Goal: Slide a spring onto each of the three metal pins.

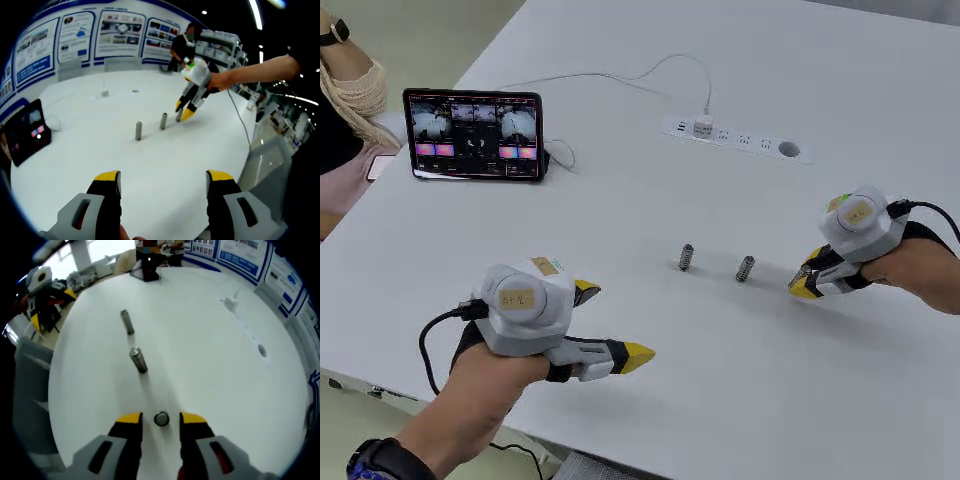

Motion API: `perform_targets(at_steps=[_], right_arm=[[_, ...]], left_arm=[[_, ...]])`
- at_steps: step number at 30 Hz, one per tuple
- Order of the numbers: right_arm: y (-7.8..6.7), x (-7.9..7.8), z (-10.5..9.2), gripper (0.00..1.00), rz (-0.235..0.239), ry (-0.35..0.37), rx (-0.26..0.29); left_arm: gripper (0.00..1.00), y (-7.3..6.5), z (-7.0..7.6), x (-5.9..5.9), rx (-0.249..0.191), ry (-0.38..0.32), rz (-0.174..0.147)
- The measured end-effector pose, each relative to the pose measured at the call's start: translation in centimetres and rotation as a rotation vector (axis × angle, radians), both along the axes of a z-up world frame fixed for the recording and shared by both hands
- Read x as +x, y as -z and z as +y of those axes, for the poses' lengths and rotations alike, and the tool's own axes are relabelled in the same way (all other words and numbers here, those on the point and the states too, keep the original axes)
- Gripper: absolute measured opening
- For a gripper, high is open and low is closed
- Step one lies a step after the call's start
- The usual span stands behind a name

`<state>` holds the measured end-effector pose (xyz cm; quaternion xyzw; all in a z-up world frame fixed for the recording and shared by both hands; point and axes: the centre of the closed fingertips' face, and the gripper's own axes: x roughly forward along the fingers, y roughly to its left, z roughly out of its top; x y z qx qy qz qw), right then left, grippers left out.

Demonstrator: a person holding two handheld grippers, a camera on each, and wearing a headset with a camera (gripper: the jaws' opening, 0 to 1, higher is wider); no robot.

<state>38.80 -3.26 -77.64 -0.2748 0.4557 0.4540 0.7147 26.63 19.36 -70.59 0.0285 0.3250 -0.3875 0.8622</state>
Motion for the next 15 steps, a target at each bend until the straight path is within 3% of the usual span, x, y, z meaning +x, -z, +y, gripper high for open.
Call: perform_targets(at_steps=[15], right_arm=[[-1.3, -0.5, -0.6, 0.43, 0.005, 0.142, 0.103]], left_arm=[[0.71, -0.4, -0.4, 0.1, -0.010, 0.005, -0.007]])
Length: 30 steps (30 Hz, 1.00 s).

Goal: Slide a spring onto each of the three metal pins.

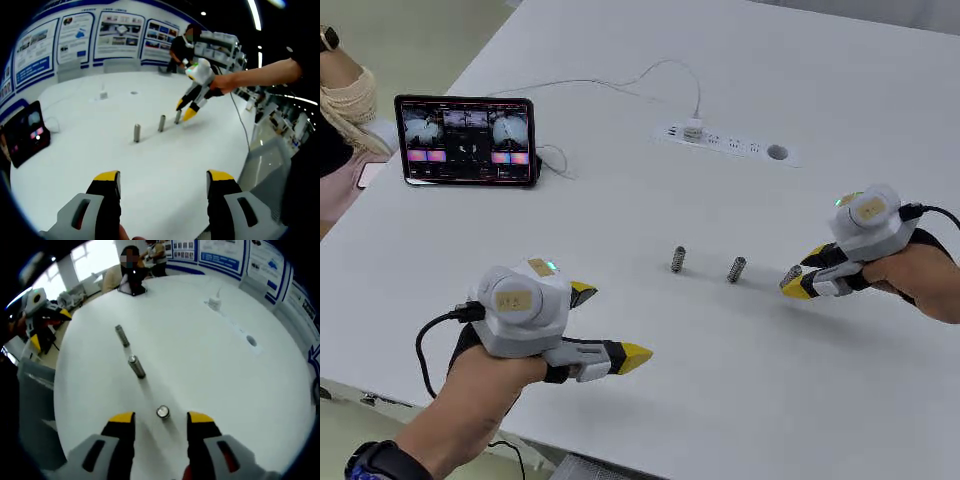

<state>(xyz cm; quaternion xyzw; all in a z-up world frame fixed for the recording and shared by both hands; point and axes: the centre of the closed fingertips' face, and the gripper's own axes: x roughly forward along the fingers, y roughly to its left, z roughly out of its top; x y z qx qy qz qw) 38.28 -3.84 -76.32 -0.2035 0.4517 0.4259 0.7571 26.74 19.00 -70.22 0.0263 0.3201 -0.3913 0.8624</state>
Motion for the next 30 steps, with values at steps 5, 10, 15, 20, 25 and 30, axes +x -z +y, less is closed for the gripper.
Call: perform_targets(at_steps=[5, 10, 15, 20, 25, 30], right_arm=[[-0.5, -0.3, -0.1, 0.47, 0.000, 0.065, 0.056], [-0.9, -0.5, -0.3, 0.50, -0.009, 0.113, 0.095], [-1.2, -0.7, -0.3, 0.51, -0.015, 0.156, 0.131], [-1.6, -1.1, -0.1, 0.53, -0.026, 0.190, 0.163], [-1.4, -1.9, 0.1, 0.55, -0.032, 0.216, 0.188], [-1.6, -3.0, 0.3, 0.58, -0.041, 0.231, 0.206]], left_arm=[[0.72, -0.3, -0.1, 0.3, -0.010, -0.003, -0.001], [0.73, -0.5, -0.2, 0.6, -0.013, -0.003, -0.003], [0.73, -0.7, -0.3, 0.9, -0.019, -0.004, -0.002], [0.73, -0.9, -0.5, 1.0, -0.030, -0.005, 0.003], [0.73, -1.2, -0.2, 1.4, -0.034, -0.016, -0.003], [0.74, -1.3, 0.1, 1.8, -0.040, -0.026, -0.005]])
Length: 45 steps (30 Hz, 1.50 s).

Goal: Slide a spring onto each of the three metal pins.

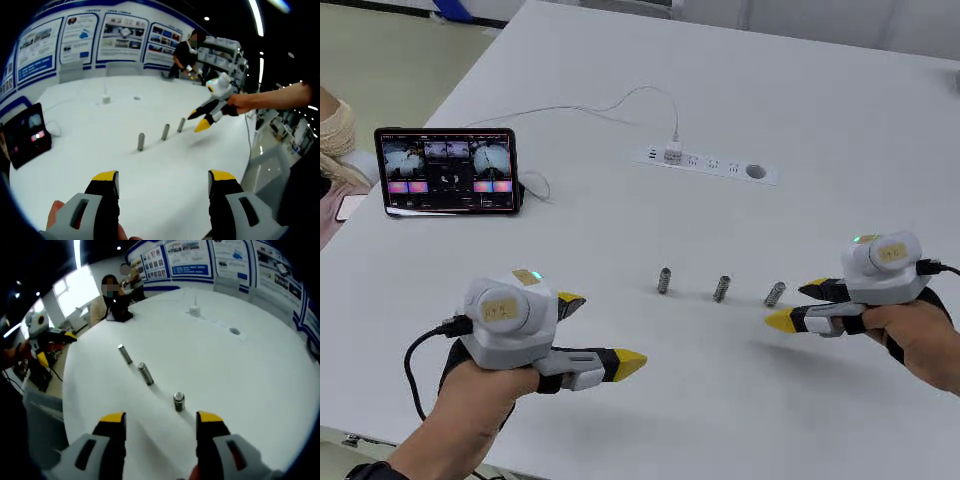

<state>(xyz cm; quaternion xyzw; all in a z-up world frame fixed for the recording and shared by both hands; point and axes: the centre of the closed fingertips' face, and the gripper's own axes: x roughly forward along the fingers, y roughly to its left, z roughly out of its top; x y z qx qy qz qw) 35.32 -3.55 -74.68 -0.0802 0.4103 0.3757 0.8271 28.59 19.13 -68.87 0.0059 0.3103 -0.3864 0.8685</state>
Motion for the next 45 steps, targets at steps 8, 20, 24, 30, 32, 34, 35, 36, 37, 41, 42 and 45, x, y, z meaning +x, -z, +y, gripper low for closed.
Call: perform_targets(at_steps=[8, 20, 24, 30, 32, 34, 35, 36, 37, 41, 42, 45], right_arm=[[-0.5, -1.4, 0.1, 0.64, -0.013, 0.026, 0.031], [-0.9, -3.9, 0.4, 0.70, -0.022, 0.067, 0.078], [-0.9, -4.7, 0.5, 0.71, -0.022, 0.088, 0.091], [-2.2, -5.4, 0.6, 0.73, -0.042, 0.132, 0.133], [-2.5, -5.7, 0.7, 0.74, -0.046, 0.139, 0.139], [-2.6, -5.9, 0.7, 0.74, -0.052, 0.143, 0.140], [-2.7, -6.0, 0.7, 0.74, -0.053, 0.145, 0.140], [-2.8, -6.1, 0.6, 0.74, -0.055, 0.148, 0.142], [-2.8, -6.1, 0.6, 0.75, -0.056, 0.150, 0.143], [-3.0, -6.4, 0.3, 0.75, -0.060, 0.168, 0.145], [-3.0, -6.5, 0.1, 0.75, -0.059, 0.174, 0.148], [-2.9, -6.7, -0.1, 0.76, -0.059, 0.180, 0.148]], left_arm=[[0.79, -0.2, 0.2, 0.5, 0.000, -0.002, -0.005], [0.83, -0.8, 0.0, 1.0, -0.007, 0.019, -0.014], [0.85, -0.9, -0.1, 1.1, -0.002, 0.021, -0.017], [0.87, -0.9, 0.2, 1.3, 0.001, 0.020, -0.017], [0.87, -0.9, 0.2, 1.4, -0.005, 0.019, -0.017], [0.86, -0.9, 0.2, 1.5, -0.007, 0.020, -0.015], [0.87, -0.9, 0.2, 1.5, -0.008, 0.022, -0.014], [0.87, -0.9, 0.2, 1.6, -0.008, 0.023, -0.014], [0.88, -0.9, 0.2, 1.7, -0.009, 0.020, -0.012], [0.87, -0.7, 0.4, 1.9, 0.006, 0.024, -0.003], [0.86, -0.6, 0.3, 1.9, 0.009, 0.035, -0.003], [0.85, -0.6, 0.4, 2.1, 0.020, 0.041, -0.009]])
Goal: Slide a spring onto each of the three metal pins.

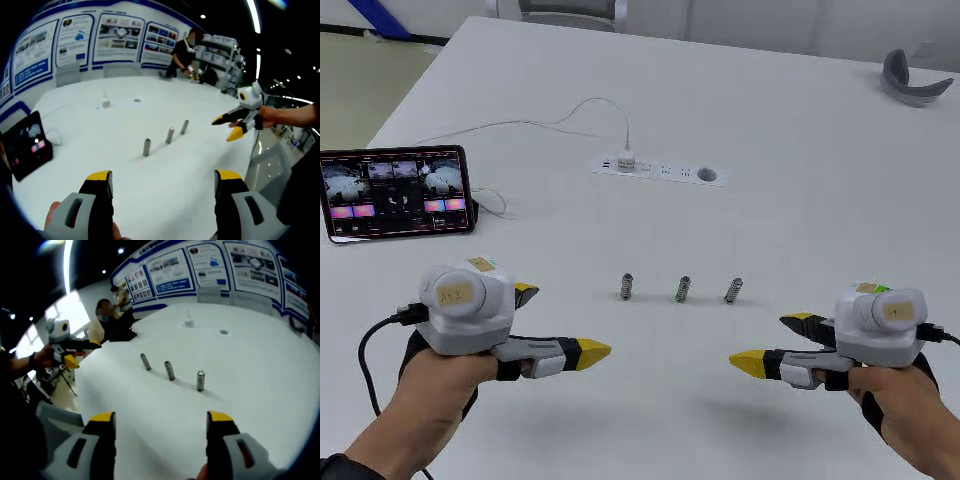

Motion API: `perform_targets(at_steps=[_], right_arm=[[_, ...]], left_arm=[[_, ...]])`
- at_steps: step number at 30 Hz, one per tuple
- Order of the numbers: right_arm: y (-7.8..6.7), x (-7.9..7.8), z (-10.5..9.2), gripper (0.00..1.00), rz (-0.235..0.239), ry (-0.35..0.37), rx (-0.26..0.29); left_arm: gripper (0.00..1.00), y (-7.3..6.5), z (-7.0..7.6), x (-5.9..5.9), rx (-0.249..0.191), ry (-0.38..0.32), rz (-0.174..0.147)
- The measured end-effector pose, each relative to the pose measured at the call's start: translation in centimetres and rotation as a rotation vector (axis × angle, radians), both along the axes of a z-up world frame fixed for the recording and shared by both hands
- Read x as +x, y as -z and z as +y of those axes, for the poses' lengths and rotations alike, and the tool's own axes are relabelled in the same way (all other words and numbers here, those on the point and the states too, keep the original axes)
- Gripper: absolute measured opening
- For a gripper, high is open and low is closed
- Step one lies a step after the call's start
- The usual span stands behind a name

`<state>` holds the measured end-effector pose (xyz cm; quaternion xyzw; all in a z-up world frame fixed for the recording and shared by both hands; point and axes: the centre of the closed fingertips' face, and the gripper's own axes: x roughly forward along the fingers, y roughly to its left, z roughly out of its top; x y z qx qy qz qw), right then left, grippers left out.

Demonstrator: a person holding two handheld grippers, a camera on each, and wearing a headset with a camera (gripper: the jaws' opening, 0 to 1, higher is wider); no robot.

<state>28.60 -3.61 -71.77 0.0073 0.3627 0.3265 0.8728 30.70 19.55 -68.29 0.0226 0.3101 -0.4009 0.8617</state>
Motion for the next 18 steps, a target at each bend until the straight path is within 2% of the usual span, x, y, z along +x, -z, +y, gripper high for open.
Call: perform_targets(at_steps=[6, 12, 18], right_arm=[[0.07, -0.32, -0.20, 0.76, 0.001, 0.010, 0.004], [-0.24, -0.50, 0.19, 0.78, -0.009, 0.009, 0.014], [-0.89, -0.51, 0.47, 0.82, -0.026, 0.017, 0.038]], left_arm=[[0.82, 0.21, -0.01, 0.09, -0.006, 0.016, 0.008], [0.84, 0.43, 0.09, 0.22, -0.020, 0.005, 0.020], [0.85, 0.51, 0.15, 0.14, -0.020, 0.008, 0.018]])
